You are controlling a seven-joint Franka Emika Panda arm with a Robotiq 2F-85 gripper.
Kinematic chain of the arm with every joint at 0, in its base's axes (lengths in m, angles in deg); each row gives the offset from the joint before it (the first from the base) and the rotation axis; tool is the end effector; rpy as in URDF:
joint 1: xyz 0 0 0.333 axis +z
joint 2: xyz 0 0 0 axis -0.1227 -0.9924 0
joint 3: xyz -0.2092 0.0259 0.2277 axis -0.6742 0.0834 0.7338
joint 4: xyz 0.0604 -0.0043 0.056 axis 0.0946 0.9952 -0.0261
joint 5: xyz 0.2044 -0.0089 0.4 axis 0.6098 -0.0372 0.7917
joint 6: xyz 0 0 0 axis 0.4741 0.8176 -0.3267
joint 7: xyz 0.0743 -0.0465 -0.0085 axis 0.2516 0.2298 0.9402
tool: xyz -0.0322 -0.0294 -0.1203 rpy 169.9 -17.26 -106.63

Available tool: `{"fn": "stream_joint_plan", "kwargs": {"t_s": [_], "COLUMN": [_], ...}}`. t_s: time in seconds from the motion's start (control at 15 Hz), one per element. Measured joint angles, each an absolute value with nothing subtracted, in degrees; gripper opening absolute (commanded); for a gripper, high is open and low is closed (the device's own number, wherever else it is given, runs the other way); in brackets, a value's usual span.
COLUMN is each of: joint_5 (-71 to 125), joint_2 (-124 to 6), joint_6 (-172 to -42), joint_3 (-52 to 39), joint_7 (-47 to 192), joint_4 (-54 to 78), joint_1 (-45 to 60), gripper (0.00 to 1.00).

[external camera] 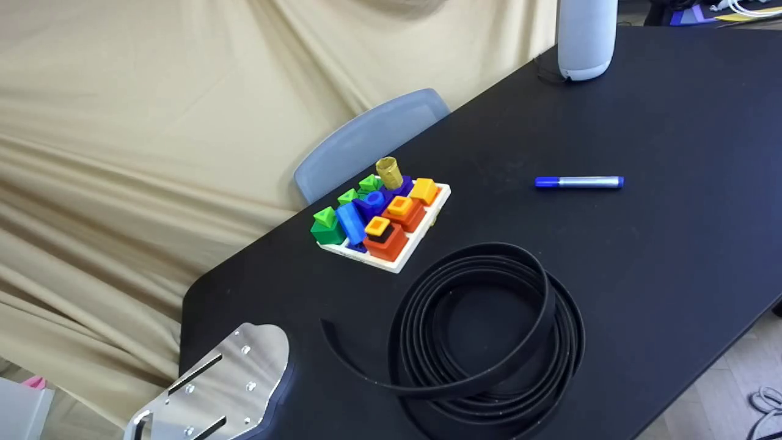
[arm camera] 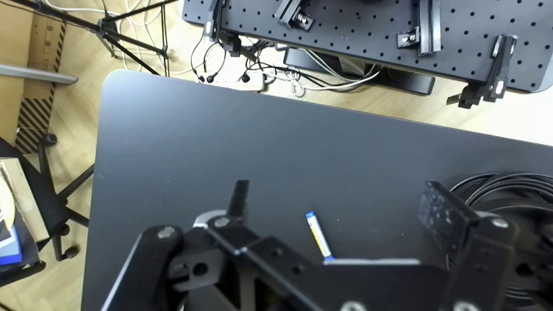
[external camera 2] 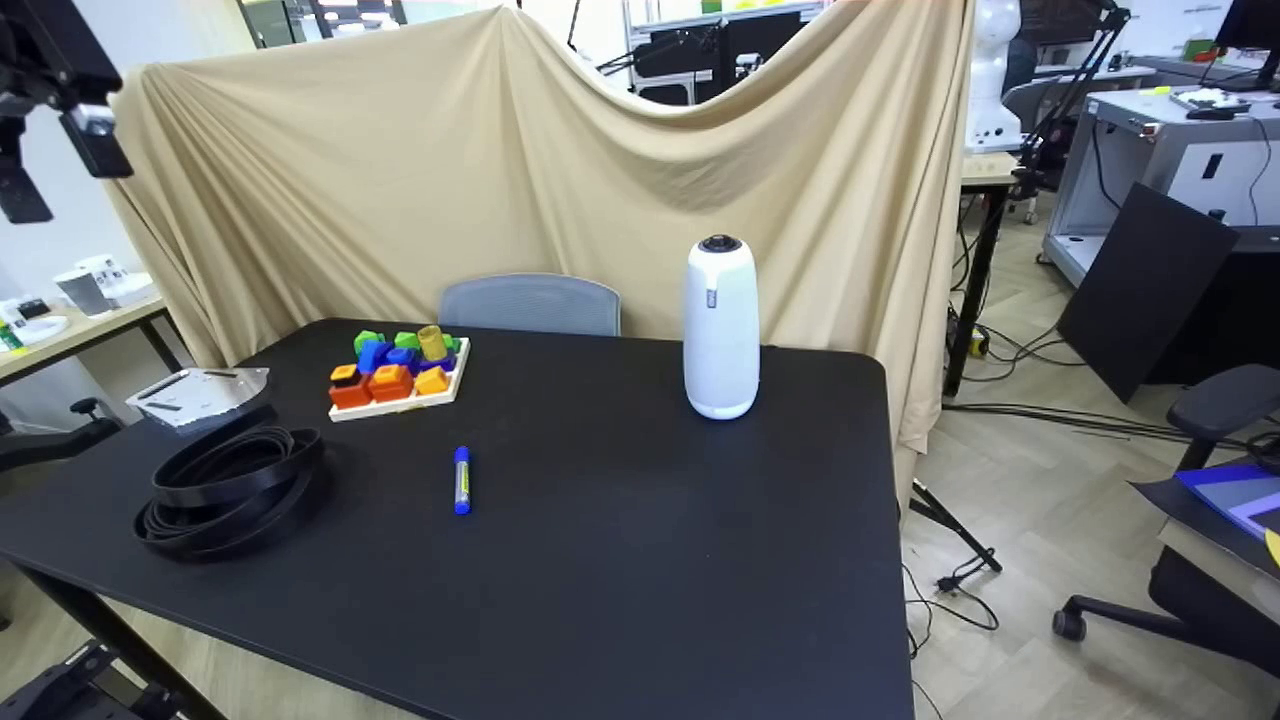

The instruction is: Turn the marker to the right

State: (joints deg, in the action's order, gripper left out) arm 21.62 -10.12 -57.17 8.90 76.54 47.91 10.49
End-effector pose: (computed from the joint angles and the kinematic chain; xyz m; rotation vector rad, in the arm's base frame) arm 0.4022 0.0929 0.5336 2.8456 0.2919 -0.2515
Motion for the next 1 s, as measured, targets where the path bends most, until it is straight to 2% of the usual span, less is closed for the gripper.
{"fn": "stream_joint_plan", "kwargs": {"t_s": [0.6, 0.87, 1.0], "joint_5": [18.3, 20.6, 23.7], "joint_2": [-19.1, -22.8, -24.3], "joint_6": [-82.9, -97.7, -100.9], "joint_3": [3.9, 0.3, -1.5], "joint_7": [77.6, 88.6, 94.7], "joint_4": [53.7, 57.1, 58.3], "joint_1": [10.1, 10.6, 11.3], "gripper": [1.00, 1.00, 1.00]}}
